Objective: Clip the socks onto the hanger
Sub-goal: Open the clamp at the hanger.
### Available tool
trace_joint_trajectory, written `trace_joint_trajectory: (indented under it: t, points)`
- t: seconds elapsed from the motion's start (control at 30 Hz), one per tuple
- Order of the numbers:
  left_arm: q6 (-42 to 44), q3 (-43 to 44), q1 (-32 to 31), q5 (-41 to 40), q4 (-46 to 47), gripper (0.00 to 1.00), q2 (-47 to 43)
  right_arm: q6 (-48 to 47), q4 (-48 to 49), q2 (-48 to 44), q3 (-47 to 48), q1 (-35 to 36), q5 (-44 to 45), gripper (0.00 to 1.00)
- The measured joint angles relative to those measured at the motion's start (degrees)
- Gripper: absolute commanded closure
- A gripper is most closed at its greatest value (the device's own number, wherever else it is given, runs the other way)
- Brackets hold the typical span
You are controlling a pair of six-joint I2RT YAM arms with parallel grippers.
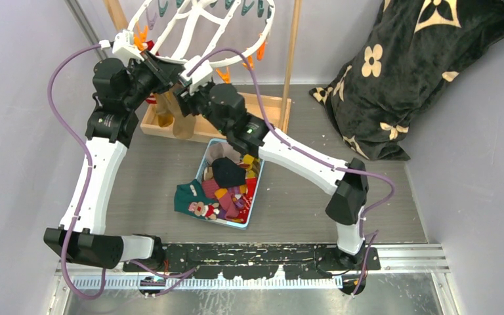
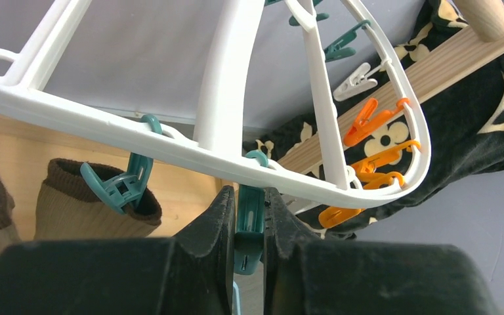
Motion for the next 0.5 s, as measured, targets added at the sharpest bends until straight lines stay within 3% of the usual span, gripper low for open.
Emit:
trace_joint_trajectory:
  t: [0.4,0.43,0.5]
  points:
    - [-0.11,0.0,-0.26,-3.93,-0.85,1.0,-0.24,-26.97,6.88,11.63,11.37,5.88,22.18,0.56]
    - [-0.26,0.0,-0.24,-4.2,-1.09,1.0,-0.24,-29.59,8.46,12.31,11.43,6.27,23.3,0.59]
    - [-0.57,0.0,-0.33,-4.61,-1.25,1.0,-0.24,-33.35,10.23,13.22,11.43,6.75,25.07,0.78]
